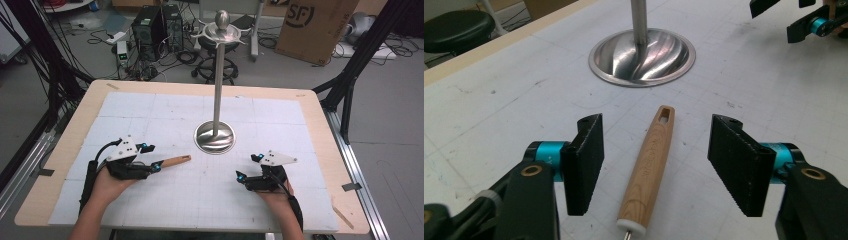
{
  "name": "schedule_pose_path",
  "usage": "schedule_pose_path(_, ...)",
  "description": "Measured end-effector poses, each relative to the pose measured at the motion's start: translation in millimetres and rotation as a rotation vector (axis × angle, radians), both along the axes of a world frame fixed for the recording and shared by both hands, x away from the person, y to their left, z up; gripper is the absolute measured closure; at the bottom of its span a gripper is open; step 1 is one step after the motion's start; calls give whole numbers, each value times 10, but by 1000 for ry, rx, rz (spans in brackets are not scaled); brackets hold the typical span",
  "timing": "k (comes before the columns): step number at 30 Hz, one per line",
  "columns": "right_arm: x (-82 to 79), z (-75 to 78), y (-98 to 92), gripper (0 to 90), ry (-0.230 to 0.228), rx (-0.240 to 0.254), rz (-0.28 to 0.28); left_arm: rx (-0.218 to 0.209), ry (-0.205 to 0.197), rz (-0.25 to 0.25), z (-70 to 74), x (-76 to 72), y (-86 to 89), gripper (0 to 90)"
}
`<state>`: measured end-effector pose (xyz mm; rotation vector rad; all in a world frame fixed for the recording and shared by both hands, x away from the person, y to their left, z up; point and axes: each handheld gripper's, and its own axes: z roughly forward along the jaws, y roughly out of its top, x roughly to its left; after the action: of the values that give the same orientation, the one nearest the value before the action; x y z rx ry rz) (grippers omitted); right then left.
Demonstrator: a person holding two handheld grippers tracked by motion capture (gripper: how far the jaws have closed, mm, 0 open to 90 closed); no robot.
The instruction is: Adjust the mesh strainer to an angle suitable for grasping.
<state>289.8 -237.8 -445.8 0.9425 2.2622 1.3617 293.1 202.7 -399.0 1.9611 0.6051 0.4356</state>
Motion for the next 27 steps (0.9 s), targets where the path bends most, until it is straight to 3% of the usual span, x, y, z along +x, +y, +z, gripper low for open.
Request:
schedule_pose_path(9, 7, 20, -26, 154, -5, 17, -10, -50, -12, 3, -17, -3, 130, 304)
schedule_pose_path(27, -16, 104, -80, 154, -24, 45, -23, -30, -2, 23, -79, 59, 226, 229)
